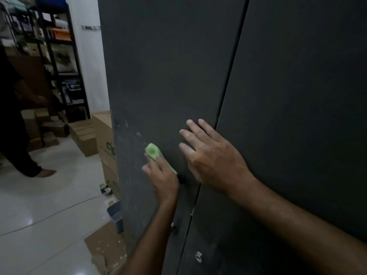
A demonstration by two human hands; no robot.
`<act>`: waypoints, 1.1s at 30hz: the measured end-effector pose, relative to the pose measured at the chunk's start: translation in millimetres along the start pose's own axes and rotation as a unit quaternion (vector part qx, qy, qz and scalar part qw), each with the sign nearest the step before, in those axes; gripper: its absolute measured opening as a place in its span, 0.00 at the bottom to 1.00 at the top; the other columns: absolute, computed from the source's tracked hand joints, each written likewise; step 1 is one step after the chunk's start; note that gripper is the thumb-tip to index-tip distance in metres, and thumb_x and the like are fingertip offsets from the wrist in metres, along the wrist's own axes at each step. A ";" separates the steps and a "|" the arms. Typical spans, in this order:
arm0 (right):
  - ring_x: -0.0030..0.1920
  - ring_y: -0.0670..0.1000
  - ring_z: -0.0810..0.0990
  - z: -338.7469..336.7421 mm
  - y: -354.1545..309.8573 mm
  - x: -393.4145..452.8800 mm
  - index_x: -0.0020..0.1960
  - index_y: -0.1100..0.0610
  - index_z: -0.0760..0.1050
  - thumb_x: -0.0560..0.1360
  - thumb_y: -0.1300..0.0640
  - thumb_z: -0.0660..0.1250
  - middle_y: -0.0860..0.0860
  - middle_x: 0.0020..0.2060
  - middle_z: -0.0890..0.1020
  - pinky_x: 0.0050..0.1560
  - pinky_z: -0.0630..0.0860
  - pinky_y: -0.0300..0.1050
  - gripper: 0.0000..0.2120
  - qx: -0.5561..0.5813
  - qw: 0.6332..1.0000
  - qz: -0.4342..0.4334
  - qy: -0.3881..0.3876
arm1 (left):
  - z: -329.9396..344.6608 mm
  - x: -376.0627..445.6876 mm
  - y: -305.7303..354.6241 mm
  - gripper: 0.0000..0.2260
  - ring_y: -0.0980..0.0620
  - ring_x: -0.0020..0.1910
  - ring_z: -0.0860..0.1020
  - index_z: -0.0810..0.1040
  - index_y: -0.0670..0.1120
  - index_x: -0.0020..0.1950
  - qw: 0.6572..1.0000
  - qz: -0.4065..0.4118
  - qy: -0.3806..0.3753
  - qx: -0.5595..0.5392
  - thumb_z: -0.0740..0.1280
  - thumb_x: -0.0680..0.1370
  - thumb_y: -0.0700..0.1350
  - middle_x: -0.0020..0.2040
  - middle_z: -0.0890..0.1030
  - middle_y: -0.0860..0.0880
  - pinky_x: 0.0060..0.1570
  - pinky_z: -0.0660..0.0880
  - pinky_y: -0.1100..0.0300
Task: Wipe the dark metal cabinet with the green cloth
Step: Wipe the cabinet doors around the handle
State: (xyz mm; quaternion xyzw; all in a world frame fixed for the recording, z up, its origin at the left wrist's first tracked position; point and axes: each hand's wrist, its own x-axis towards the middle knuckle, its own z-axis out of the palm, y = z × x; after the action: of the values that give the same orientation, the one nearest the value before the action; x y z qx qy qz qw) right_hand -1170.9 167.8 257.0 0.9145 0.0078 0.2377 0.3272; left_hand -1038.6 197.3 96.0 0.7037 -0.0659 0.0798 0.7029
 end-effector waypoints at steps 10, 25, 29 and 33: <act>0.77 0.60 0.62 4.1 -0.8 0.2 0.64 0.58 0.77 0.80 0.58 0.59 0.59 0.71 0.73 0.78 0.54 0.58 0.15 -0.032 0.999 -0.005 -0.016 | -16.2 95.7 6.1 0.25 0.39 0.59 0.74 0.56 0.45 0.81 0.996 -0.079 0.022 0.041 0.49 0.86 0.55 0.67 0.66 0.39 0.59 0.71 0.47; 0.75 0.59 0.66 39.9 -37.7 22.3 0.58 0.57 0.81 0.77 0.55 0.66 0.57 0.69 0.75 0.75 0.60 0.63 0.12 0.019 0.989 0.104 0.107 | -17.7 135.3 12.5 0.28 0.49 0.59 0.71 0.56 0.45 0.81 0.998 0.058 0.005 0.000 0.52 0.84 0.57 0.66 0.67 0.42 0.53 0.66 0.62; 0.75 0.60 0.66 47.8 -36.3 21.2 0.60 0.57 0.80 0.78 0.55 0.64 0.58 0.70 0.74 0.75 0.61 0.62 0.13 -0.009 0.994 0.069 0.084 | -32.9 82.7 -40.6 0.29 0.49 0.54 0.71 0.62 0.38 0.77 0.988 0.127 -0.087 0.030 0.53 0.83 0.56 0.60 0.68 0.39 0.53 0.67 0.59; 0.75 0.58 0.66 47.0 -37.7 22.3 0.61 0.57 0.80 0.78 0.54 0.63 0.57 0.70 0.75 0.75 0.60 0.62 0.14 -0.038 0.994 0.075 0.065 | -36.9 195.7 -14.9 0.24 0.36 0.64 0.72 0.63 0.42 0.77 0.996 -0.071 -0.007 0.055 0.52 0.85 0.54 0.69 0.68 0.35 0.64 0.67 0.46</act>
State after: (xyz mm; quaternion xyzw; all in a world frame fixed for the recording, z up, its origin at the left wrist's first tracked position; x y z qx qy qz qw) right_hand -1125.2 173.2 212.3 0.8820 -0.0486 0.3206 0.3420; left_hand -844.7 238.0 121.4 0.7448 -0.0163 0.0277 0.6665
